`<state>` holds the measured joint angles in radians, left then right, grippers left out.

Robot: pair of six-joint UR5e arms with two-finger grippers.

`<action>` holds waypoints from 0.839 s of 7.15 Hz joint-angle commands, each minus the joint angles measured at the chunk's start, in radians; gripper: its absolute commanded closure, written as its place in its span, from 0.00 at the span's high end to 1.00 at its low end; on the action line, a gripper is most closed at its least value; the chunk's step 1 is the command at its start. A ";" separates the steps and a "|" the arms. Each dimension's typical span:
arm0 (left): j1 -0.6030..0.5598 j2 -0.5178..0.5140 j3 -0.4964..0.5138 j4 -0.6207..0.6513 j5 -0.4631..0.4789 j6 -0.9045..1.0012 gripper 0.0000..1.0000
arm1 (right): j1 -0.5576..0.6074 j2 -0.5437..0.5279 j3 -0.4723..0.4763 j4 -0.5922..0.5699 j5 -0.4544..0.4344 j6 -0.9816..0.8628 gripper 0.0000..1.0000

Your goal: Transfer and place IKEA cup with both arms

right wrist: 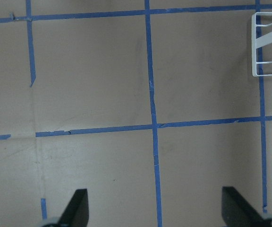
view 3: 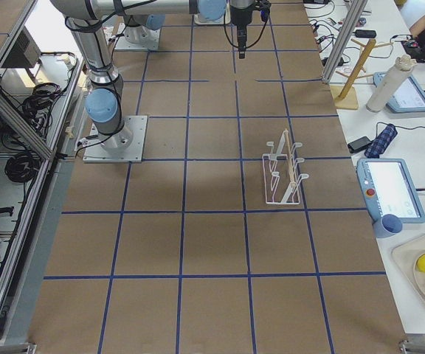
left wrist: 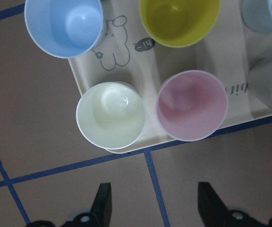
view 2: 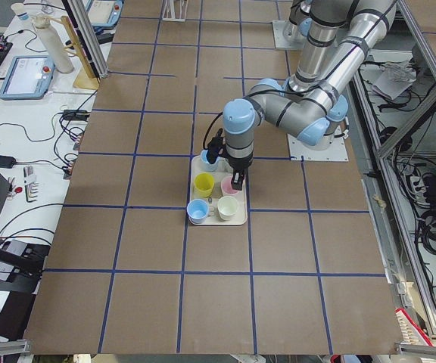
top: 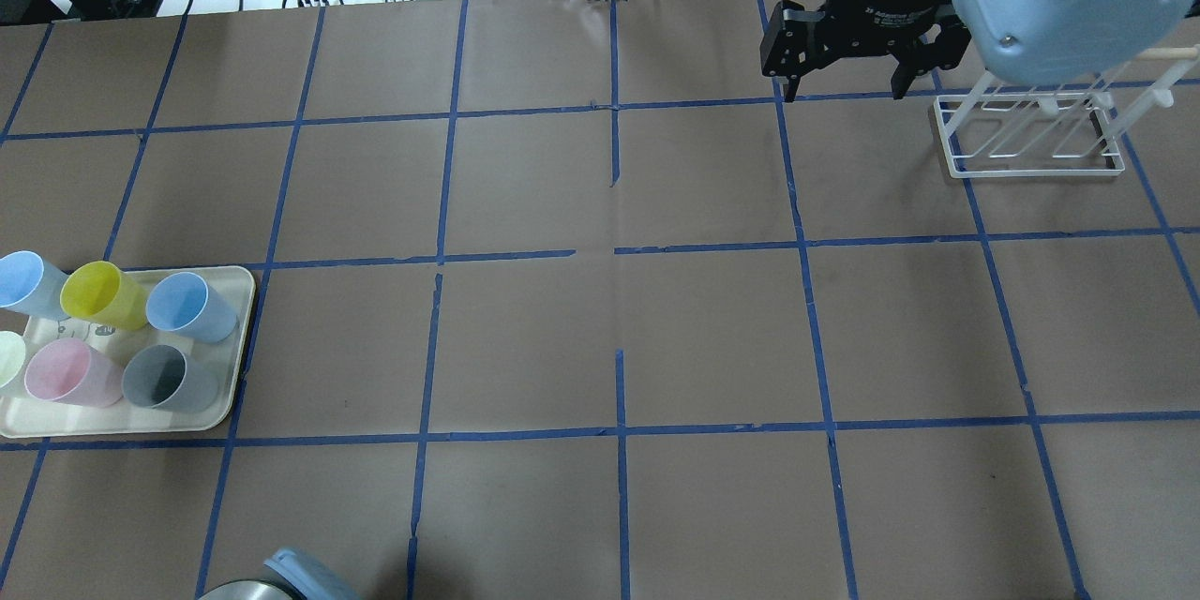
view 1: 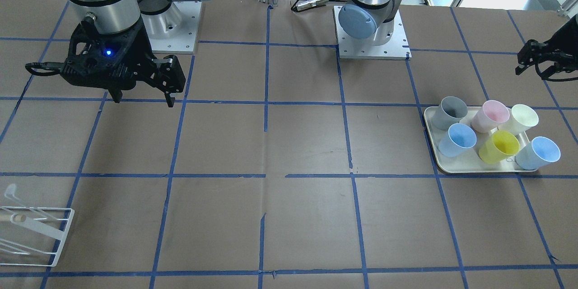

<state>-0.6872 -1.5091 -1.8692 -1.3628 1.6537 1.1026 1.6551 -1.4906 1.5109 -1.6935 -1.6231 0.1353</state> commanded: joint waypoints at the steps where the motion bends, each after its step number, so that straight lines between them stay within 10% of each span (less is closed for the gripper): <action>1: -0.149 0.097 0.024 -0.117 -0.018 -0.222 0.70 | -0.003 0.001 0.000 0.000 0.000 0.000 1.00; 5: -0.512 0.106 0.119 -0.203 -0.111 -0.638 0.82 | -0.001 0.000 0.002 0.002 0.000 0.000 1.00; 6: -0.575 0.096 0.167 -0.252 -0.112 -0.726 1.00 | -0.003 -0.002 0.002 0.002 0.000 -0.002 1.00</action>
<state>-1.1801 -1.4033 -1.7515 -1.5758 1.5461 0.4629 1.6534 -1.4917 1.5124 -1.6924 -1.6229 0.1346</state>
